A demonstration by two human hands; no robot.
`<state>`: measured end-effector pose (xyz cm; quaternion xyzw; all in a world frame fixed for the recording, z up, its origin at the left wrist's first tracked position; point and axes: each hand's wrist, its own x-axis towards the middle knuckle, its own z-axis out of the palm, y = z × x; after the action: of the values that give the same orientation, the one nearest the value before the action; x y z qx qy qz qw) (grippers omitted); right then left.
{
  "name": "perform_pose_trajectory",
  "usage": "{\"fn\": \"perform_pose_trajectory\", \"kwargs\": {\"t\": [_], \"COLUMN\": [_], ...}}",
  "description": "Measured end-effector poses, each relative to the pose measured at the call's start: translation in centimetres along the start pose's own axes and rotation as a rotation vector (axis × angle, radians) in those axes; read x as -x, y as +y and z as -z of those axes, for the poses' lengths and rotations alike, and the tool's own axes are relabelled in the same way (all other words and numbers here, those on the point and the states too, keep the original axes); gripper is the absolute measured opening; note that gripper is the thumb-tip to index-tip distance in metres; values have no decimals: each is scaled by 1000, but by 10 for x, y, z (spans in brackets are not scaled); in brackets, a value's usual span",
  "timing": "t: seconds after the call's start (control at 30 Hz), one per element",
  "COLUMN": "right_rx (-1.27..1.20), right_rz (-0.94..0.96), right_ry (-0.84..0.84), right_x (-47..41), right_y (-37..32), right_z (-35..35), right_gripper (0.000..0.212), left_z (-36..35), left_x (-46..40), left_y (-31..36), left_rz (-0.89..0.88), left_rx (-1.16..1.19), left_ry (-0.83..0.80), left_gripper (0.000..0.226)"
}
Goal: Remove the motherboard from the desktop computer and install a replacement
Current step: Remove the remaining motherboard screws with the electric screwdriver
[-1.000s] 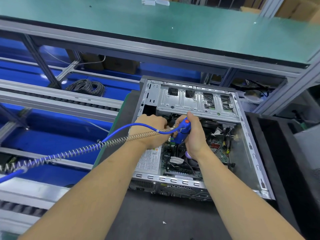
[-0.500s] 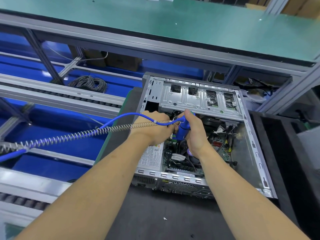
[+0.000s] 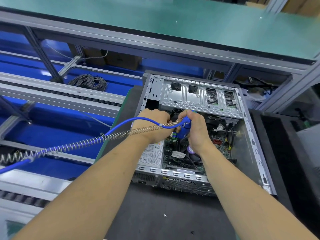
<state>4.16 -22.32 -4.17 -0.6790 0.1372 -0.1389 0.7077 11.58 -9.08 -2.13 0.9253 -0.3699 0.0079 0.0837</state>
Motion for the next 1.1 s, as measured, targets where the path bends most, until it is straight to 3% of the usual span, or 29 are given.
{"fn": "perform_pose_trajectory", "kwargs": {"t": [0.6,0.77,0.9,1.1], "right_rx": [-104,-178,-166,-169], "right_rz": [-33,73,39,-33], "right_ry": [8,24,68,145], "right_x": [7,9,16,27], "right_y": [-10,-34,-37,-18], "right_z": [2,29,62,91], "right_gripper": [40,54,47,44], "left_z": [-3,-8,-5,11], "left_x": [-1,1,2,-3], "left_y": [-1,-4,-3,21], "left_rz": [73,88,110,76], "left_rx": [71,64,157,-84], "left_ry": [-28,8,-79,-98], "left_gripper": [46,41,36,14]}}
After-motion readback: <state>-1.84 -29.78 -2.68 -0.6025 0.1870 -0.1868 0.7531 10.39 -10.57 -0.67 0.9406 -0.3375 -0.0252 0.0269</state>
